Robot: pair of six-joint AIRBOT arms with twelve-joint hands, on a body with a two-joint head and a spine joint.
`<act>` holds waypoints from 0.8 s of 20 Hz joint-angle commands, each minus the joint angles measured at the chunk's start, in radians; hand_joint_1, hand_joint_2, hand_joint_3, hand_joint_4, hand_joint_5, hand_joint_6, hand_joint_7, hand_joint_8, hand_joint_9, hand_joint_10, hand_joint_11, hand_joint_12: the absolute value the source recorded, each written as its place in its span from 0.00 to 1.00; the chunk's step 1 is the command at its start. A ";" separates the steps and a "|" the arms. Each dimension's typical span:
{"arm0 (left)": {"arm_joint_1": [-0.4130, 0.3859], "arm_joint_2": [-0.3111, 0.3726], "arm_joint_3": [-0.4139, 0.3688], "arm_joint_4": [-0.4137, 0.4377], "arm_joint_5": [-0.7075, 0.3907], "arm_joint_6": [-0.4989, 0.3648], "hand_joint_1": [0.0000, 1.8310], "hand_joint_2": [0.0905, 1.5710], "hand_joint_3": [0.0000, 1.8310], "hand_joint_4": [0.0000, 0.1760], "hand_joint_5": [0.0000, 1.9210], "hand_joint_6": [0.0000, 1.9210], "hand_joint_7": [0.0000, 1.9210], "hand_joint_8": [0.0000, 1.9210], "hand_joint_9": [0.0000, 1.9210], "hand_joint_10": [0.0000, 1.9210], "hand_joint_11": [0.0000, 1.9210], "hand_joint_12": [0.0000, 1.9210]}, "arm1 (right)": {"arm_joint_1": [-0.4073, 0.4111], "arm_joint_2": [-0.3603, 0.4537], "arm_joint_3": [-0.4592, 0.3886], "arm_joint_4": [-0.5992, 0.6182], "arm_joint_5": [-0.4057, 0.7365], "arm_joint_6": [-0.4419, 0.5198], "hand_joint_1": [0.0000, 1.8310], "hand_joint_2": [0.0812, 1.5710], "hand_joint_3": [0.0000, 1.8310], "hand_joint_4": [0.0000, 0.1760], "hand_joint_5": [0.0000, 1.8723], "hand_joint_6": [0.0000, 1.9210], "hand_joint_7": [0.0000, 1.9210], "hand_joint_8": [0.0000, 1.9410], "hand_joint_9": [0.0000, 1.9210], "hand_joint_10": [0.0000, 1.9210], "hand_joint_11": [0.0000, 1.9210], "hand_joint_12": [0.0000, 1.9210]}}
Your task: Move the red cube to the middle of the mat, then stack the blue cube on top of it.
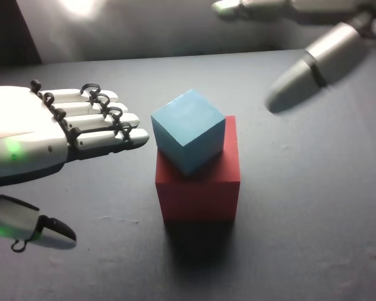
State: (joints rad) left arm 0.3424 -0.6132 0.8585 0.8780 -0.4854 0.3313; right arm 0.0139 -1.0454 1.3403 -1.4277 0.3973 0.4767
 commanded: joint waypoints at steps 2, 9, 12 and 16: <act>-0.011 0.009 -0.001 -0.034 -0.067 -0.001 0.29 0.69 0.00 0.00 0.11 0.01 0.14 0.01 0.12 0.02 0.06 0.04 | -0.041 0.072 -0.067 0.123 0.029 -0.094 0.21 0.49 0.00 0.00 0.09 0.01 0.15 0.01 0.16 0.02 0.00 0.48; -0.011 0.009 0.012 -0.048 -0.092 -0.001 0.35 0.87 0.00 0.00 0.29 0.98 0.30 1.00 0.35 1.00 0.33 1.00 | -0.243 0.338 -0.281 0.338 0.092 -0.244 0.25 0.68 0.00 0.00 0.45 0.37 0.31 0.80 0.29 0.90 0.29 0.98; -0.011 0.009 0.009 -0.053 -0.092 -0.001 0.24 0.95 0.01 0.00 0.40 1.00 0.44 1.00 0.46 1.00 0.43 1.00 | -0.295 0.423 -0.353 0.347 0.105 -0.245 0.23 0.70 0.00 0.00 0.32 0.96 0.35 1.00 0.37 1.00 0.40 1.00; -0.011 0.010 0.008 -0.057 -0.092 -0.001 0.20 0.98 0.00 0.00 0.58 1.00 0.67 1.00 0.70 1.00 0.70 1.00 | -0.323 0.497 -0.443 0.380 0.091 -0.245 0.13 0.80 0.01 0.00 0.48 1.00 0.52 1.00 0.57 1.00 0.61 1.00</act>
State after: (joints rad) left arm 0.3424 -0.6132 0.8688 0.8558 -0.5079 0.3309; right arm -0.3149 -0.5610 0.8967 -1.0760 0.4538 0.2302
